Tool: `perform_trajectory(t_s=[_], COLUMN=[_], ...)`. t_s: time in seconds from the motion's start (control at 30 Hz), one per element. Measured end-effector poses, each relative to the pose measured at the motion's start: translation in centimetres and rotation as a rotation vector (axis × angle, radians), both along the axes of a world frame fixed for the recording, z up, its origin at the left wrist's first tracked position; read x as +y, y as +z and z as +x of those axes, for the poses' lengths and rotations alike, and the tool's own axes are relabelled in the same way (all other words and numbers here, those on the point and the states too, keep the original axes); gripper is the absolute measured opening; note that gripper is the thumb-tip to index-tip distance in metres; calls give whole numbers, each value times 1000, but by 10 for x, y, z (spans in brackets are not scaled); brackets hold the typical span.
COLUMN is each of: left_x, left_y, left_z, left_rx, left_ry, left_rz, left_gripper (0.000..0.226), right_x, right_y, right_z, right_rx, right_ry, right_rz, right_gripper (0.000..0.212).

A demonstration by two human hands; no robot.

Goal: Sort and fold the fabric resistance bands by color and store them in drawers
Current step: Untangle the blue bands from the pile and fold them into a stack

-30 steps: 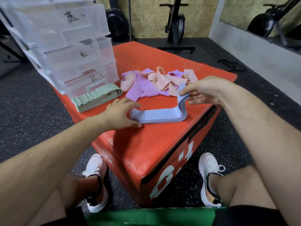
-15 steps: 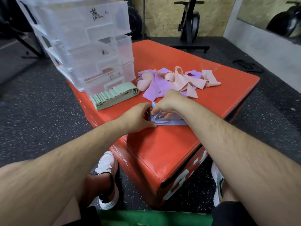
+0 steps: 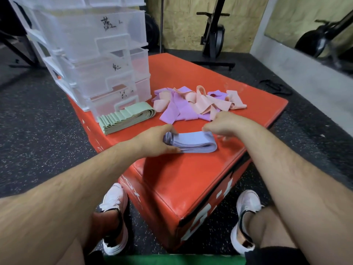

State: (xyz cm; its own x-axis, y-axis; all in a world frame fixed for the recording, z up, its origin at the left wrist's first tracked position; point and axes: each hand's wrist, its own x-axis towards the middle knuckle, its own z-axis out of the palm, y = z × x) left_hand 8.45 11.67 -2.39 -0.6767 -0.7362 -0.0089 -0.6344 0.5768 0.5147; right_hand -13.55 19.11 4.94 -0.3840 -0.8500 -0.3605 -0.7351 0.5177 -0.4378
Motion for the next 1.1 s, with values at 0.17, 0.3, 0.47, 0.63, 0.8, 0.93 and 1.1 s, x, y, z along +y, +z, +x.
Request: perform_trajectory(t_s=[0.17,0.3,0.47,0.63,0.8,0.93,1.1], left_x=[0,-7,-5,-17,-33,-46,-62], left_y=[18,20,30,46,55,59,56], left_z=[-1,-7,-22,-21,-12,0,9], left_rx=[62,17,271,312,523,646,715], left_ry=[39,32,-28,-52,122,301,414], left_rz=[159,205,599,593,650,684,635], left_gripper=[29,34,88,50,39,30,27], right_x=[12,6,2,-18,-57,-105,-169], right_y=[-20,-24,-8,6,11,-7,-37], right_z=[4,7,8,6,19,21,32], right_rx=[-209,-330,-383,-528,-739,-407,310], right_ry=[-84,-59,140,111,52,-21,256], right_rz=[22,-177,-390,-575,-687,-800,-262], right_gripper=[32,34,47,49,31,15,59])
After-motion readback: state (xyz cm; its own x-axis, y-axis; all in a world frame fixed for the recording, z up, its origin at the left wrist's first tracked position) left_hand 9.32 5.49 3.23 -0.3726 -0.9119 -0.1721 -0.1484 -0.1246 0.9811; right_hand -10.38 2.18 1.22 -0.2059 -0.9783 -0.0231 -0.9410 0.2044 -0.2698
